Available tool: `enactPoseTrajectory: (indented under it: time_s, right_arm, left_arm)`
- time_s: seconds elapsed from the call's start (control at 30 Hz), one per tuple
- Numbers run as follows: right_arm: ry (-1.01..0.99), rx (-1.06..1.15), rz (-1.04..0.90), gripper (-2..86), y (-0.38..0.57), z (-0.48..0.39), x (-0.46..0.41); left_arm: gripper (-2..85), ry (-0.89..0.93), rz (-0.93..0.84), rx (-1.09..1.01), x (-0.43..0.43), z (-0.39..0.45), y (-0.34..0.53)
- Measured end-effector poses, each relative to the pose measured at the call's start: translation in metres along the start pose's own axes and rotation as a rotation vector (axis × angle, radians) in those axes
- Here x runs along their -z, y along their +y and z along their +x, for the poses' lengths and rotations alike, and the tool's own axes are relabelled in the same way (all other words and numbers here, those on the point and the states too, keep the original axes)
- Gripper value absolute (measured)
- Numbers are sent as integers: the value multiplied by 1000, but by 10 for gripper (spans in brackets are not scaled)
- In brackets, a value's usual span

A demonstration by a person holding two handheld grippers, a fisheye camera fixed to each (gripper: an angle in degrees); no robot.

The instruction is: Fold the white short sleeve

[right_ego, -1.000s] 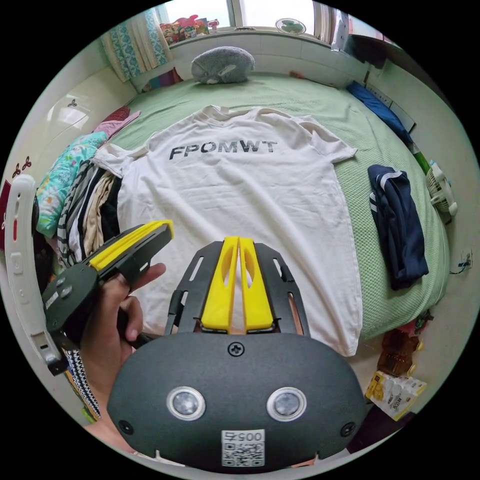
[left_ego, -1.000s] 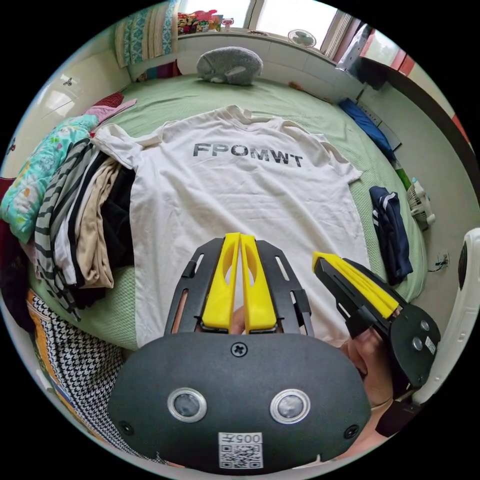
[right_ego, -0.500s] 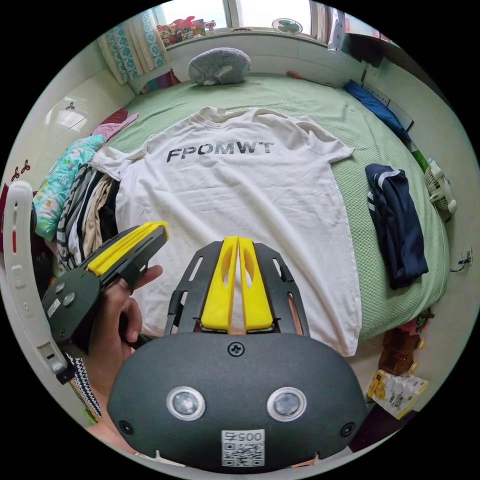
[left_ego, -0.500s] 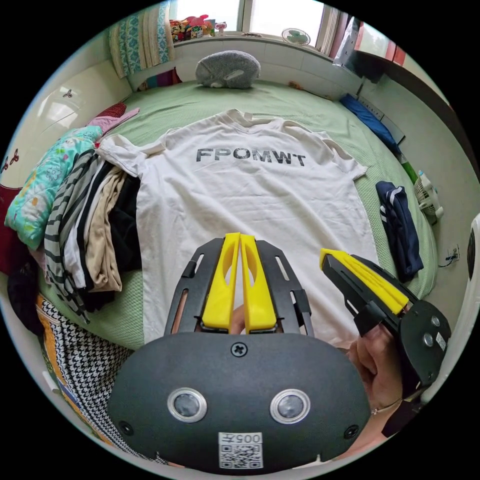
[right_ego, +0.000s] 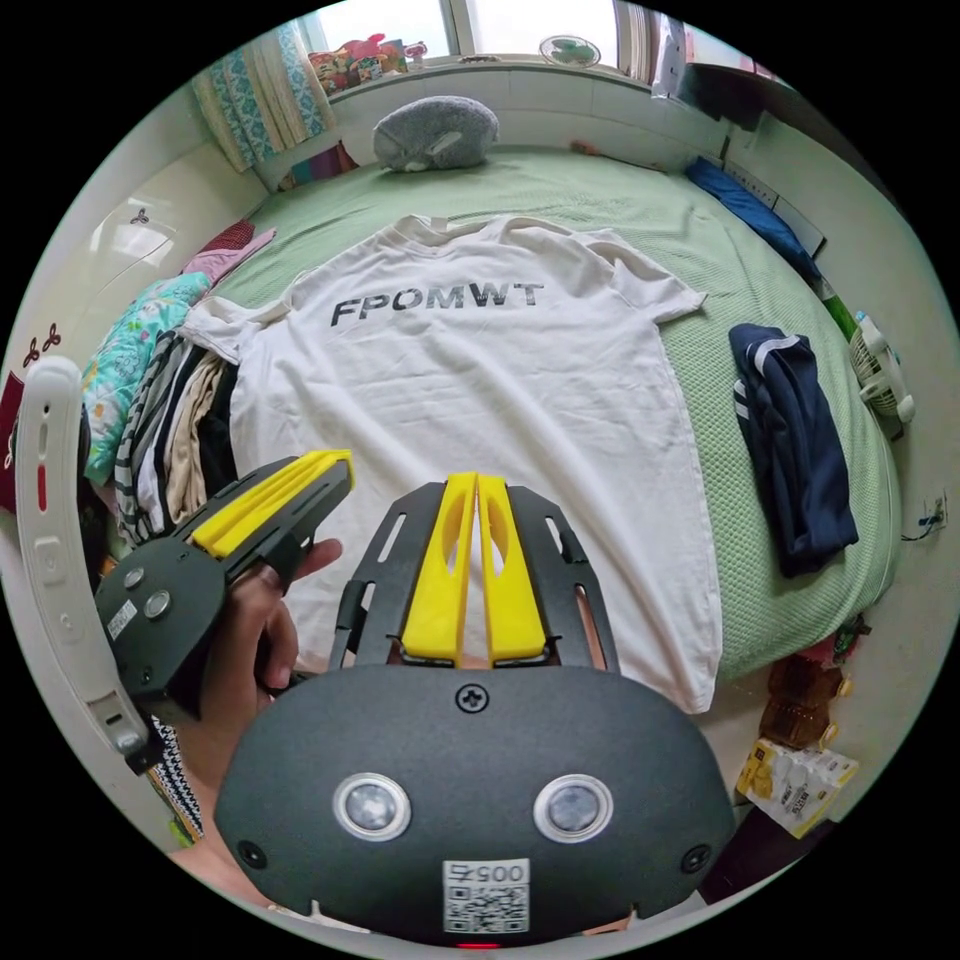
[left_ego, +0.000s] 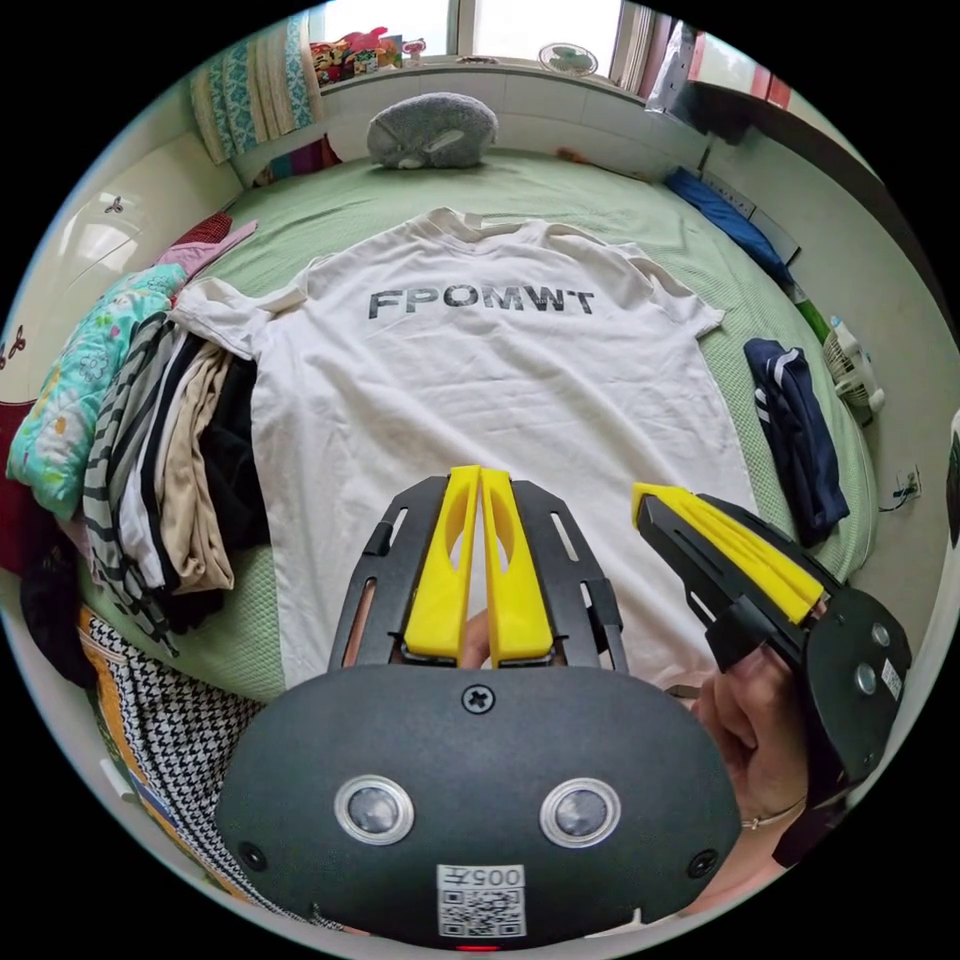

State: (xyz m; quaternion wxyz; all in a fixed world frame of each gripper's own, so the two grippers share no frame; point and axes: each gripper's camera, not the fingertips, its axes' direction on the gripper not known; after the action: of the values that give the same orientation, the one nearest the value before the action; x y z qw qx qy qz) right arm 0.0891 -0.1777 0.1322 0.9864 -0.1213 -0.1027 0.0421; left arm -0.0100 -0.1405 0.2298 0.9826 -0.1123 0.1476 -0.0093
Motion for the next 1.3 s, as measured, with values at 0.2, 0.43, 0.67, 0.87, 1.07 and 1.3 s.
enactPoseTrajectory:
  time_s: [0.2,0.43,0.67,0.87,1.07,1.3]
  right_arm:
    - [6,2,5,-9,4,4,11]
    - [-7,-11,5,-9,11,13,23]
    - [-28,-21,40,-10,21,24,46]
    - [-111,-10,91,-13,41,45,63]
    - [-48,-16,141,-14,67,72,98]
    - [78,1,269,-14,83,124,166]
  left_arm:
    - [-6,6,-3,-6,4,6,6]
    - [-6,12,-3,-5,9,12,15]
    - [-6,31,45,-3,15,26,27]
    - [-6,-40,130,-34,33,47,41]
    - [-4,10,206,15,78,80,49]
    - [8,100,232,-35,95,117,57]
